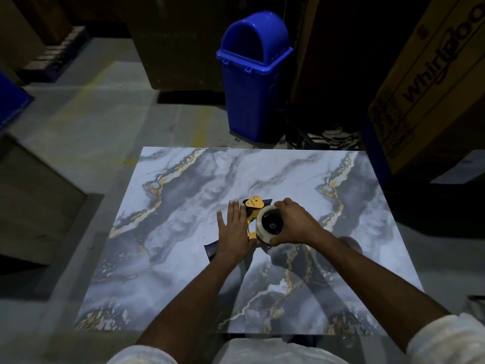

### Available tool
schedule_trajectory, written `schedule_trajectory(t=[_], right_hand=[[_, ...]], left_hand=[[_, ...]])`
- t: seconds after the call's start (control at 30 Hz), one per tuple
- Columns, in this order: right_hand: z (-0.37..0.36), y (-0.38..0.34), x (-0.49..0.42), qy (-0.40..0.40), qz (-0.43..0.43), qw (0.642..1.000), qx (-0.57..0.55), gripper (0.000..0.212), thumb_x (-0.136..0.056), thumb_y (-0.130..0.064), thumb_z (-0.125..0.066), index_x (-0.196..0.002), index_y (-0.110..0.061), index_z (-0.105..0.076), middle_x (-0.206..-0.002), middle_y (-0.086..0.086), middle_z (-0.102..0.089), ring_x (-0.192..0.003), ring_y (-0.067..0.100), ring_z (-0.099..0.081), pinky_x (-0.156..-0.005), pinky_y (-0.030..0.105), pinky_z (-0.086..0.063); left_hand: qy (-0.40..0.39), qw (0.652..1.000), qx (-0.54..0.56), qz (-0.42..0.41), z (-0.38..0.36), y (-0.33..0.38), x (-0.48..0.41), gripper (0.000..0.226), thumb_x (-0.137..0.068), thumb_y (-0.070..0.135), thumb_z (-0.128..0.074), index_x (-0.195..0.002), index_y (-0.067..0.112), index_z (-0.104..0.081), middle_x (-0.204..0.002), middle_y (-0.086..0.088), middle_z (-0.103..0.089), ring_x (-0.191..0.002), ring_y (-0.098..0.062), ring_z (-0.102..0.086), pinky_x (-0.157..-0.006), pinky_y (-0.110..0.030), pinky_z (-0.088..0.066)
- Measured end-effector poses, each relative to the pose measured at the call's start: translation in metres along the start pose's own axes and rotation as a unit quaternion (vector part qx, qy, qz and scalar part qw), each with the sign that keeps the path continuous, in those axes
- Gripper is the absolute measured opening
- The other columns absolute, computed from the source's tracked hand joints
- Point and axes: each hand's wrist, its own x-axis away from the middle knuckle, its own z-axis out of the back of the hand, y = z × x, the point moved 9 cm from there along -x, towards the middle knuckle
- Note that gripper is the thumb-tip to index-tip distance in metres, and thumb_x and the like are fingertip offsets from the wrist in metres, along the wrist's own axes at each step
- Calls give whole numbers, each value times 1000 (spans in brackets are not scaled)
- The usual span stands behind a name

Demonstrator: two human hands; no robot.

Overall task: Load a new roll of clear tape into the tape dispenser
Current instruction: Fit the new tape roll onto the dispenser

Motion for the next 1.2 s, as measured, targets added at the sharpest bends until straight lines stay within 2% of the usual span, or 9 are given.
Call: schedule_trajectory(t=[0.2,0.53,0.8,1.07,1.2], right_hand=[[-4,0,-5,10,-24,1000,16,96,-45,-73,-80,-118,-15,-57,-110,6,-58,-95,20,-57,-77,30,-52],[-14,5,-8,-20,-25,999,6,98,-44,-64,-87,-123,-15,-55,-113,6,-58,-99,20,-56,-80,31,-52],[-30,15,-9,-23,-47,999,-7,92,-44,-61,-84,-118,-14,-55,-110,7,-55,-97,22,-54,-77,32,-50],[-40,22,-10,-28,-55,998,-28,97,-41,-61,-83,-121,-14,-54,-112,6,-54,-102,22,-52,-77,32,-50],[-45,23,-2,-20,-67,996,-64,106,-48,-60,-82,-136,-16,-43,-125,6,-47,-117,26,-47,-89,37,-50]], left_hand=[[-2,1000,13,15,-4,0,-2,113,-87,70,-58,-162,8,0,-171,-16,1,-158,-32,9,-123,-61,-1],[-18,999,-26,25,-6,-2,-3,115,-85,73,-58,-162,7,-3,-170,-17,-8,-158,-32,4,-121,-67,-3],[-48,998,-1,33,-7,-2,-1,156,-53,84,-76,-161,8,8,-171,-16,-1,-157,-33,13,-120,-68,1],[-53,998,19,32,-5,0,-1,158,-52,82,-78,-161,9,10,-171,-17,2,-156,-34,18,-120,-68,4],[-29,999,45,4,-4,-2,2,160,-50,89,-72,-161,10,13,-170,-16,14,-154,-33,26,-121,-65,8]])
